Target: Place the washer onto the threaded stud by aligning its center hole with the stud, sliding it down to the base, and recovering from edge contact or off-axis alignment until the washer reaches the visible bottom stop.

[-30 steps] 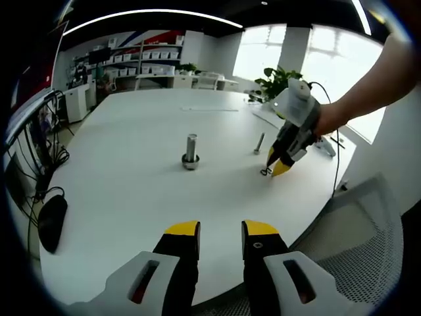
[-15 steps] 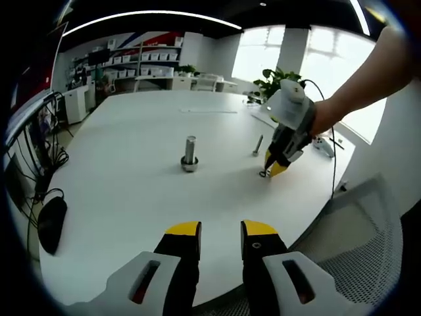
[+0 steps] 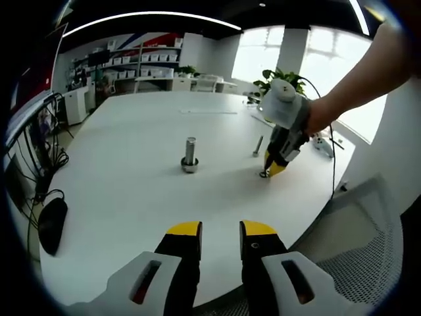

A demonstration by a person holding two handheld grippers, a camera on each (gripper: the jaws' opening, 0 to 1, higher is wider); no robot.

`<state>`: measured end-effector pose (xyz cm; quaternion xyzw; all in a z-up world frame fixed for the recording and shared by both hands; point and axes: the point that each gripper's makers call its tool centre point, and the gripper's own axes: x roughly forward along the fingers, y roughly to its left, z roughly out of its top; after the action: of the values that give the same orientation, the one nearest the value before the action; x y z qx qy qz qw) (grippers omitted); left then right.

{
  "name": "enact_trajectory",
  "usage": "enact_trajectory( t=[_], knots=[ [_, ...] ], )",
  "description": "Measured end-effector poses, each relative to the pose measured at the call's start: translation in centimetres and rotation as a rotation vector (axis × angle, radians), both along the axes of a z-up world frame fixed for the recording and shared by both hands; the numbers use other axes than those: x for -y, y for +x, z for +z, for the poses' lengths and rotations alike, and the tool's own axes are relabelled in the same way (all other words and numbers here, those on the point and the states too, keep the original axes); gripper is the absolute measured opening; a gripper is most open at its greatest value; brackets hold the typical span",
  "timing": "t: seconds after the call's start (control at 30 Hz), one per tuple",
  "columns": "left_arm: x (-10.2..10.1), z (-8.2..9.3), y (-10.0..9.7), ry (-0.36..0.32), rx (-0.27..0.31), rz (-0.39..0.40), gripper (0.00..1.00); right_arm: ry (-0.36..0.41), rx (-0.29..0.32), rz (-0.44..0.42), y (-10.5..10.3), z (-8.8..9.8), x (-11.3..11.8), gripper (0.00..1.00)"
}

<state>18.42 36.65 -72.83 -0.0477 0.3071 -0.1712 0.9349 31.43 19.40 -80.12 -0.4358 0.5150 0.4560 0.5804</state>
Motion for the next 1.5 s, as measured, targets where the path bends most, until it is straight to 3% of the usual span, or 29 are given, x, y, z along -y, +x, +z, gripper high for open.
enact_trajectory(
  t=[0.1,0.23,0.33,0.43,0.6,0.93,1.3,1.5],
  knots=[
    [0.0,0.0,0.0,0.0,-0.002,0.0,0.2,0.02,0.028,-0.026,-0.1,0.0,0.0,0.15],
    [0.0,0.0,0.0,-0.001,-0.003,0.003,0.2,0.084,0.057,-0.131,0.0,0.1,0.2,0.15],
    [-0.1,0.1,0.0,0.005,0.006,0.005,0.21,0.119,0.088,-0.149,-0.1,0.1,0.4,0.15],
    [-0.2,0.0,0.0,0.005,0.001,0.005,0.21,0.154,0.089,-0.235,0.0,0.2,0.5,0.15],
    [-0.1,0.0,0.0,0.007,-0.002,0.005,0.21,0.136,0.103,-0.179,-0.2,0.2,0.5,0.14],
    [-0.2,0.0,0.0,0.008,0.002,0.01,0.21,0.142,0.101,-0.188,0.0,0.3,0.9,0.14],
    [-0.4,-0.1,0.0,0.014,-0.003,0.013,0.21,0.239,0.147,-0.282,2.6,3.1,1.1,0.14],
    [-0.4,0.0,0.0,0.018,0.003,0.015,0.21,0.257,0.182,-0.239,3.6,4.9,1.2,0.14]
  ],
)
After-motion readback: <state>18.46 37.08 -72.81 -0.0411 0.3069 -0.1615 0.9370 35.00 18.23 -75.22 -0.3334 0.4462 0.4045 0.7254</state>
